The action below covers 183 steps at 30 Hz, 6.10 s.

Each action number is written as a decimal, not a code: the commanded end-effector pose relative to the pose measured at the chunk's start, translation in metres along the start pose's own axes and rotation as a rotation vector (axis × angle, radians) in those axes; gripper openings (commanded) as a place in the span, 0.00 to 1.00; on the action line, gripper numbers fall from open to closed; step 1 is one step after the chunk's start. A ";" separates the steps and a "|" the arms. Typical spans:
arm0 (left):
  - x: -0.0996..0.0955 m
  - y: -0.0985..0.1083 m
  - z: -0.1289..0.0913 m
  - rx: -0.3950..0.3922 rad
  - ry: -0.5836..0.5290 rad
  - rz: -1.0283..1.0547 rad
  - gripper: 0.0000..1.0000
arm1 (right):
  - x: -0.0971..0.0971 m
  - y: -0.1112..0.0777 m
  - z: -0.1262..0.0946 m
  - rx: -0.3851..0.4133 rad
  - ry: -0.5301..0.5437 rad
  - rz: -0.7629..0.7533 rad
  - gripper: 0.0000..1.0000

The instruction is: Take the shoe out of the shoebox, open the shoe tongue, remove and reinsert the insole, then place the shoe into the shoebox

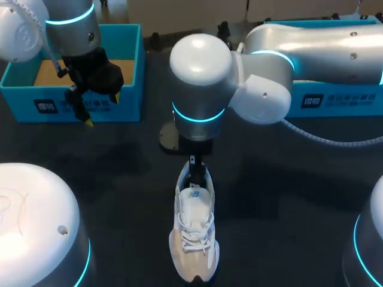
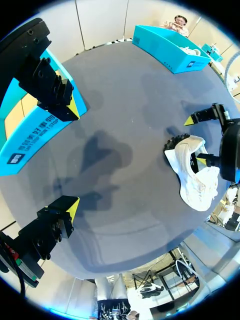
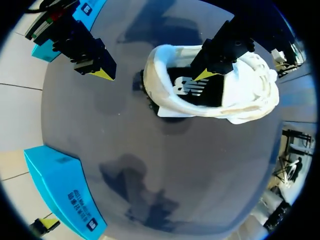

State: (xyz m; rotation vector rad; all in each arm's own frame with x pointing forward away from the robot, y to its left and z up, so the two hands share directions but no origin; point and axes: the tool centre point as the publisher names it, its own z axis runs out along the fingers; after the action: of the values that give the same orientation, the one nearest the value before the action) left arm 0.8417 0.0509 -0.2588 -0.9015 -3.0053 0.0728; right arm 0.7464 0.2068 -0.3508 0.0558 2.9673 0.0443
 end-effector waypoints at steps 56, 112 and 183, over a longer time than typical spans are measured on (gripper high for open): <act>0.000 0.000 0.000 -0.002 0.001 0.000 1.00 | -0.022 -0.051 -0.099 0.110 -0.145 -0.075 0.00; -0.020 0.114 -0.055 -0.069 0.023 -1.937 1.00 | -0.201 -0.213 -0.167 0.198 -0.231 -0.220 0.00; 0.003 0.202 -0.086 -0.004 0.059 -2.403 1.00 | -0.452 -0.402 -0.148 0.170 -0.082 -0.095 0.00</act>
State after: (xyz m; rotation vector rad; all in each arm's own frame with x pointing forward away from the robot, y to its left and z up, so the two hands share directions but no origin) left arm 0.9529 0.2244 -0.1823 2.4095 -1.8736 -0.0037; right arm 1.1407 -0.2133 -0.1381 -0.0700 2.8344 -0.2323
